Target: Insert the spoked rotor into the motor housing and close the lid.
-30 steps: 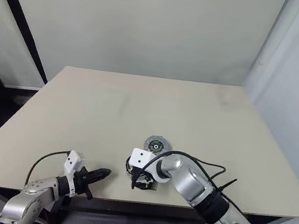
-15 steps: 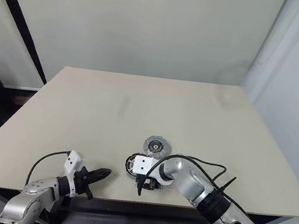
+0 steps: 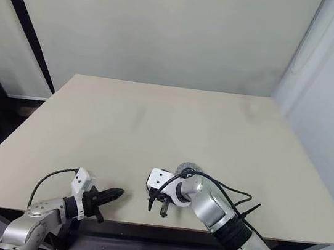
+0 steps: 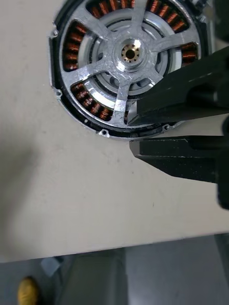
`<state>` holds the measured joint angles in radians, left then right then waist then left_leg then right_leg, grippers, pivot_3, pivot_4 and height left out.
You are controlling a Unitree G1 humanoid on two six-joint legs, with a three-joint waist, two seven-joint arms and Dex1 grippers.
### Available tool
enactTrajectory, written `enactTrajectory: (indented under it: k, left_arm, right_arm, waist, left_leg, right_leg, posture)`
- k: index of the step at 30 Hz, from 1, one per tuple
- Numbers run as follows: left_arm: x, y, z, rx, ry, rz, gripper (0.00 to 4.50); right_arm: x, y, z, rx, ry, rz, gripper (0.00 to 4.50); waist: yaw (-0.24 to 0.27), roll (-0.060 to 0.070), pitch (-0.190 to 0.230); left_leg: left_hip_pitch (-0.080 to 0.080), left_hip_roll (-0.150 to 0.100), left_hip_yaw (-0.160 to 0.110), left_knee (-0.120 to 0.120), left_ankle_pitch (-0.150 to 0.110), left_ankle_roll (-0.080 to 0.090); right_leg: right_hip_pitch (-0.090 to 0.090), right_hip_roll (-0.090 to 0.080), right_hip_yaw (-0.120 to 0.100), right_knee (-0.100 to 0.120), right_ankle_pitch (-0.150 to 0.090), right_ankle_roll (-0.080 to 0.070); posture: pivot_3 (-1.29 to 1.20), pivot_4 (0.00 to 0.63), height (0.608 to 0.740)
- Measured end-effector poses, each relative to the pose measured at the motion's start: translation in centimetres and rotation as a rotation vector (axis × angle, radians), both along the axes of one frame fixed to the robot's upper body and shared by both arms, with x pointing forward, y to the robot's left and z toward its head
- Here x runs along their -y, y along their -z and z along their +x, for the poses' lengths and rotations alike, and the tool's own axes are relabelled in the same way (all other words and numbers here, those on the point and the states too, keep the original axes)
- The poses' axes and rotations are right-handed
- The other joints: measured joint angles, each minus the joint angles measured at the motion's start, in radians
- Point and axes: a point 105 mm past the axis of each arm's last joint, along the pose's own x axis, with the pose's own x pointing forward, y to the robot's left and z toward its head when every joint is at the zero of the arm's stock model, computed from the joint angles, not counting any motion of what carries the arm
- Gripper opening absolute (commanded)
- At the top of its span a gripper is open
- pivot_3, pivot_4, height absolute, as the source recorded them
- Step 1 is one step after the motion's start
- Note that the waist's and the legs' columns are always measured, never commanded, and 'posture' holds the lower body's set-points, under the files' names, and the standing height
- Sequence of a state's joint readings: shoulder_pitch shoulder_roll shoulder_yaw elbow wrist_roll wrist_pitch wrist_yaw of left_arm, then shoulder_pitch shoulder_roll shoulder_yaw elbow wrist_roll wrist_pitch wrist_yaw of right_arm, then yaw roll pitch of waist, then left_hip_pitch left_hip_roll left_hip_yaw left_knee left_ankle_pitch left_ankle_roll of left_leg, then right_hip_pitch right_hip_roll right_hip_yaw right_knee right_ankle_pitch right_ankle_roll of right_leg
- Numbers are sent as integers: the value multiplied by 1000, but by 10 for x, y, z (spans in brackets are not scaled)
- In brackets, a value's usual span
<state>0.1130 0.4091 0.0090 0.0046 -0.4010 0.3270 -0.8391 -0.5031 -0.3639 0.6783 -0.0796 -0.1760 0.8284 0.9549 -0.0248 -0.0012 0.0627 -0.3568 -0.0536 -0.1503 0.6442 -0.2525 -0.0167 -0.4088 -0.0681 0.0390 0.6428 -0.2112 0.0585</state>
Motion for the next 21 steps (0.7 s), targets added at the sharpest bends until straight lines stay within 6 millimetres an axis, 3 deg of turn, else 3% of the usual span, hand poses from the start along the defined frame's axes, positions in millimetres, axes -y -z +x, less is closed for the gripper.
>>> enactTrajectory:
  k: [13, 20, 21]
  left_arm:
    - [3, 0, 1, 2, -1, -8, 0]
    - [3, 0, 1, 2, -1, -7, 0]
    - [3, 0, 1, 2, -1, -7, 0]
  right_arm:
    - [-14, -8, -18, -205, 97, 72, 69]
    - [-18, -8, -24, -208, 95, 83, 69]
    - [-18, -7, -25, -200, 85, 80, 419]
  waist:
    - [-3, 0, 0]
    - [-5, 0, 0]
    - [-6, 0, 0]
  left_leg:
    - [0, 0, 0, -1, -3, 0]
    - [0, 0, 0, 0, -3, 0]
    - [0, 1, 0, 0, -2, 0]
  right_leg:
    - [-1, 0, 0, 0, 0, 0]
    - [-1, 0, 0, 0, 0, 0]
    - [-1, 0, 0, 0, 0, 0]
  posture:
    - [0, 0, 740]
    - [0, 0, 740]
    - [0, 0, 740]
